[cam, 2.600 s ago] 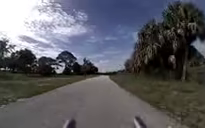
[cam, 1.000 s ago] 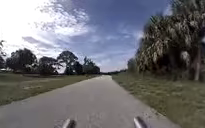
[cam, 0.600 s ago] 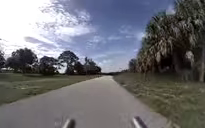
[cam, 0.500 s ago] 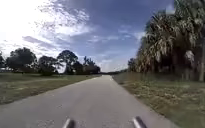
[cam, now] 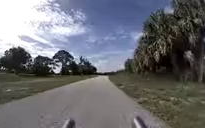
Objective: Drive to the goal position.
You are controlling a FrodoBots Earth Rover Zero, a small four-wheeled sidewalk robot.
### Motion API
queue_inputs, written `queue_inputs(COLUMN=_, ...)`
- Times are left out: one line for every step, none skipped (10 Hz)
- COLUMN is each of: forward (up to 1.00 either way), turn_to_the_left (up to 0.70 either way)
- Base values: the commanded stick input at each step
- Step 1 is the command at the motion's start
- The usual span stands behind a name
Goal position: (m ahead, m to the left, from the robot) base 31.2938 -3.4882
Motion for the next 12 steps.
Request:
queue_inputs(forward=0.69, turn_to_the_left=0.03)
queue_inputs(forward=0.69, turn_to_the_left=0.03)
queue_inputs(forward=0.69, turn_to_the_left=0.15)
queue_inputs(forward=0.69, turn_to_the_left=0.34)
queue_inputs(forward=0.69, turn_to_the_left=0.15)
queue_inputs(forward=0.69, turn_to_the_left=0.07)
queue_inputs(forward=0.69, turn_to_the_left=0.04)
queue_inputs(forward=0.69, turn_to_the_left=0.03)
queue_inputs(forward=0.69, turn_to_the_left=0.03)
queue_inputs(forward=0.69, turn_to_the_left=0.03)
queue_inputs(forward=0.69, turn_to_the_left=0.03)
queue_inputs(forward=0.69, turn_to_the_left=0.03)
